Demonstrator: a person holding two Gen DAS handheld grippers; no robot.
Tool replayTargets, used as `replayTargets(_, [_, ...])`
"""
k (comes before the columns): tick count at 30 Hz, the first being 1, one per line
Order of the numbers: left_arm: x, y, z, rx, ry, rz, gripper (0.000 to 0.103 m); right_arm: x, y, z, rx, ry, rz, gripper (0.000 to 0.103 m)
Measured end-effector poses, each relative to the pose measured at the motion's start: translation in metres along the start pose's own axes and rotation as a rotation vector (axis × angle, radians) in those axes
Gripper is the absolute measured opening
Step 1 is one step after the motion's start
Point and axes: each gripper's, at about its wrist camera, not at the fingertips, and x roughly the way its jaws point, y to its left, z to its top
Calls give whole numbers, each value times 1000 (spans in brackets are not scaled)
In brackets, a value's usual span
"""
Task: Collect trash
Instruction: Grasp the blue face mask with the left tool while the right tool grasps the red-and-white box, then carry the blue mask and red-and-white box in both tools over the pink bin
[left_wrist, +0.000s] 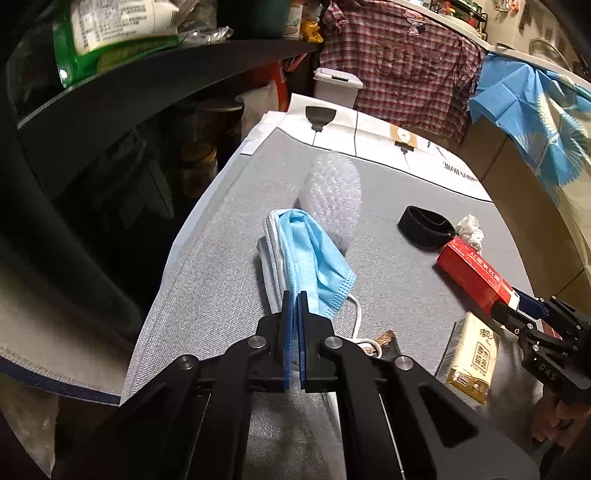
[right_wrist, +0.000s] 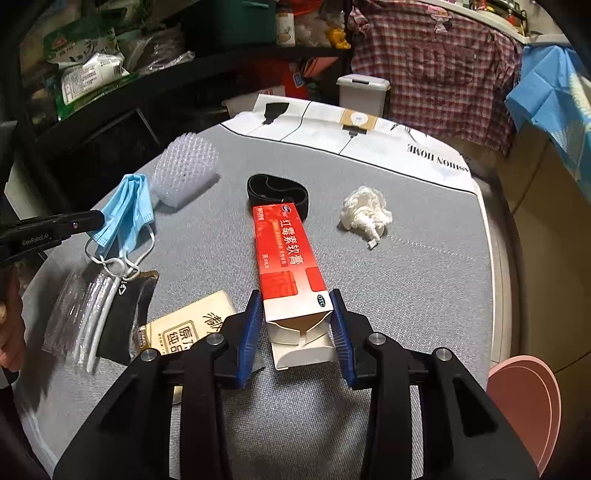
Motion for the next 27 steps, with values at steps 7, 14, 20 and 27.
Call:
replayTargets(7, [-19, -11, 5, 23, -49, -5, 2, -19, 3, -3, -2, -44, -15, 36])
replayTargets(14, [-40, -25, 7, 59, -96, -24, 2, -44, 0, -2, 24, -102, -40, 36])
replayTargets(20, [-55, -39, 7, 92, -134, -51, 2, -68, -5, -4, 56, -152, -69, 36])
replayTargets(27, [-72, -52, 7, 109, -162, -86, 2, -97, -8, -8, 78, -208, -118, 36])
